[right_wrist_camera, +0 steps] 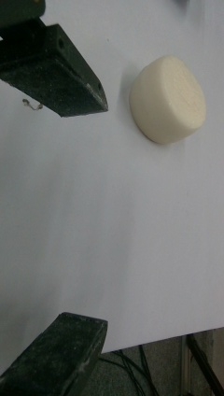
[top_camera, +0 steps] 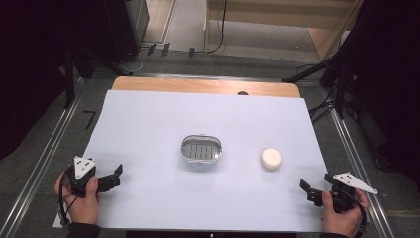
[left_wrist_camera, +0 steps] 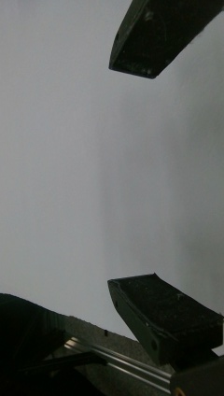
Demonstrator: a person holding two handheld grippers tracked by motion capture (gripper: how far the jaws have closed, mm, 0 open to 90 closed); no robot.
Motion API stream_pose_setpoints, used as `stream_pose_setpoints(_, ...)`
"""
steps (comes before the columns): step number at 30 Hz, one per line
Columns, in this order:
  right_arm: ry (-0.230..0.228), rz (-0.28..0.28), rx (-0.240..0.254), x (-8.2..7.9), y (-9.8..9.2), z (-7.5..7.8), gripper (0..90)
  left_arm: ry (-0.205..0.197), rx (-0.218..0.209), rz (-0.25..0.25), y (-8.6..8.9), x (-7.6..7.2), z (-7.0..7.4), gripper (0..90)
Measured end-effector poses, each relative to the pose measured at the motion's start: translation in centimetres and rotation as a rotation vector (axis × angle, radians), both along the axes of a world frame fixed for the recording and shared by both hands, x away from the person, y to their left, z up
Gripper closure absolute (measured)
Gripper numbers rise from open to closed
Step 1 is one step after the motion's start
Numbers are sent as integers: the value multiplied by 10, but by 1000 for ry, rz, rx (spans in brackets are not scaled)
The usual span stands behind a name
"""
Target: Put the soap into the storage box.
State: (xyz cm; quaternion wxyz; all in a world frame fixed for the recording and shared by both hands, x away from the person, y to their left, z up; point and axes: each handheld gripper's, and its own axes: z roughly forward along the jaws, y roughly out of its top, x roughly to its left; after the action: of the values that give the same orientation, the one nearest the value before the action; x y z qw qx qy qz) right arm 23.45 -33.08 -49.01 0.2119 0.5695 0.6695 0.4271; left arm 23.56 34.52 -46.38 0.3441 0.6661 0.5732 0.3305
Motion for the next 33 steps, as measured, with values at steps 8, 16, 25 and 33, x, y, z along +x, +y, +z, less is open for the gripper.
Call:
stream_pose_setpoints(8,3,-17,-15,0,2,1,41,-3,-1,0,0,0,0,2)
stream_pose_setpoints(16,31,4,-48,3,5,2,63,-6,1,-3,0,-1,0,2)
stream_pose_setpoints(25,72,32,-72,7,9,2,74,-12,4,-3,-1,-1,0,2)
stream_pose_setpoints(33,148,77,-108,18,15,5,75,-13,10,-3,-1,-1,0,2)
